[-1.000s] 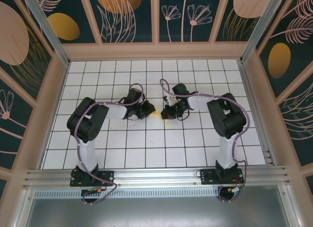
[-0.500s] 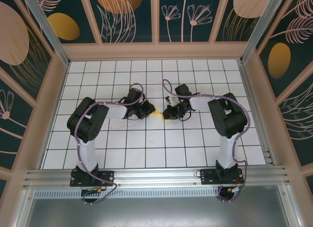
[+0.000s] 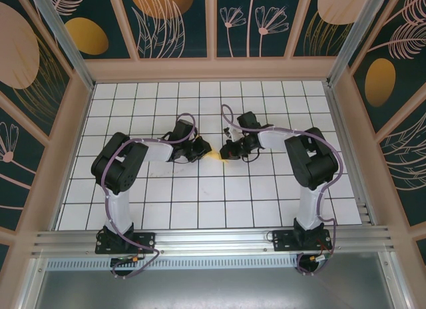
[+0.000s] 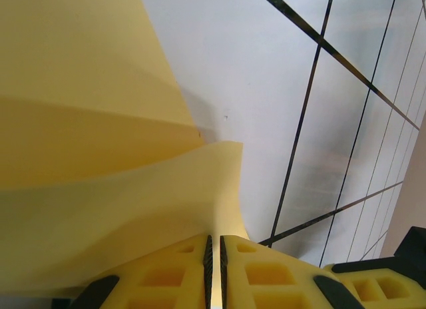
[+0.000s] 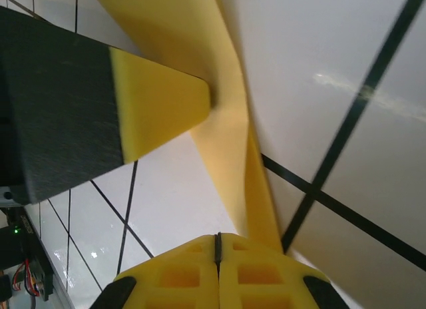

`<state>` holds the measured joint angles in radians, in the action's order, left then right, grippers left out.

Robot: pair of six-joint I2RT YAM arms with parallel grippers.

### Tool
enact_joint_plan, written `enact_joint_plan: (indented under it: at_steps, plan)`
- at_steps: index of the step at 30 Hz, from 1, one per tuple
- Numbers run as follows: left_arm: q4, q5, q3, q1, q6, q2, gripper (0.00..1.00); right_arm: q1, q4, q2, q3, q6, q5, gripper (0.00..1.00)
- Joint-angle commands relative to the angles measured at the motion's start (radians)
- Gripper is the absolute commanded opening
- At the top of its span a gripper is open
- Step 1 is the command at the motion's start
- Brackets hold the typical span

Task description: Fold a paper plane with a square sheet of paper (pick it up from the middle)

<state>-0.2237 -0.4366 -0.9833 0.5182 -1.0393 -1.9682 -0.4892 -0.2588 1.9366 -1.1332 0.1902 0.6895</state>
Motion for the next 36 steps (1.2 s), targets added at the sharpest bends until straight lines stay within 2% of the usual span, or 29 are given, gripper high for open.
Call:
enact_joint_plan:
  at_steps: [1, 13, 26, 33, 36]
  plan:
    - [0.104, 0.139, 0.016, -0.01, 0.049, -0.078, 0.17, -0.014, -0.015, 0.041, -0.037, 0.005, 0.017, 0.06]
    - [0.093, 0.128, -0.028, -0.016, 0.106, -0.045, 0.19, 0.024, -0.001, 0.083, 0.04, 0.014, -0.033, 0.05]
    - [0.07, 0.145, -0.031, -0.103, 0.242, -0.008, 0.21, 0.038, 0.004, 0.107, 0.089, 0.016, -0.06, 0.04]
    - [0.092, 0.186, -0.029, -0.113, 0.248, 0.006, 0.21, 0.041, 0.0, 0.115, 0.086, 0.017, -0.071, 0.05]
    - [0.112, 0.239, -0.023, -0.119, 0.244, 0.02, 0.21, 0.043, -0.003, 0.12, 0.085, 0.018, -0.075, 0.05]
